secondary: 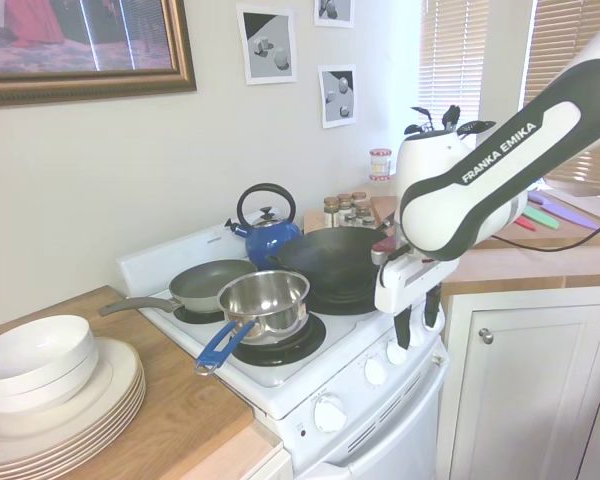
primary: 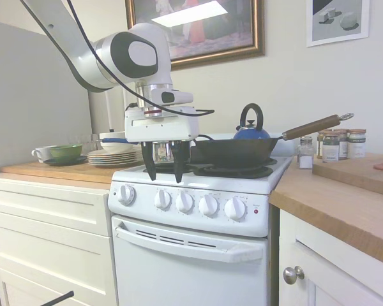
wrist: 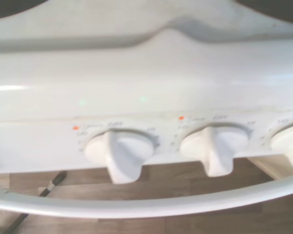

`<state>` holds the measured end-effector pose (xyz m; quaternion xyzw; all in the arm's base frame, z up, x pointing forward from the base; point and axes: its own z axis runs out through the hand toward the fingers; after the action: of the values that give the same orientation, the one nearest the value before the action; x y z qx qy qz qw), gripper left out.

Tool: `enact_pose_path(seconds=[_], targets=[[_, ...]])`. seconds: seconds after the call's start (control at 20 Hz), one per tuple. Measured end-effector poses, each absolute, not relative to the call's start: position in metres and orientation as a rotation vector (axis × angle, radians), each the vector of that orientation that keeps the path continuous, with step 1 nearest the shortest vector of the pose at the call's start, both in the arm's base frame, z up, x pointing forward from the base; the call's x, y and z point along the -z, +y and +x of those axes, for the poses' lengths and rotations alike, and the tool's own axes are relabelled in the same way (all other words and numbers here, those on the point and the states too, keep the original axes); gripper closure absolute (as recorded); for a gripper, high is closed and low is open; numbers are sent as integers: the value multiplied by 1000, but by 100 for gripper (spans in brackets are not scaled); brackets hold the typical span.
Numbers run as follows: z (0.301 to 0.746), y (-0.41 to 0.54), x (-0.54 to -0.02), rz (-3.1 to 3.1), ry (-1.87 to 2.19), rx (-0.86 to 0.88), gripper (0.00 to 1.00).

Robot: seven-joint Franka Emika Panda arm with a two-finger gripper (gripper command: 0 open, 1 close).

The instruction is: Turn on the stove on the top left

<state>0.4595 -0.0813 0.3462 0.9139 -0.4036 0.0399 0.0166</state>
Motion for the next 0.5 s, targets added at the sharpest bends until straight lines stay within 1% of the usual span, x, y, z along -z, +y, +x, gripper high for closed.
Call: enact_pose_path(seconds=[0.5], targets=[[468,-86,-329,2804,-1249,-135,100]])
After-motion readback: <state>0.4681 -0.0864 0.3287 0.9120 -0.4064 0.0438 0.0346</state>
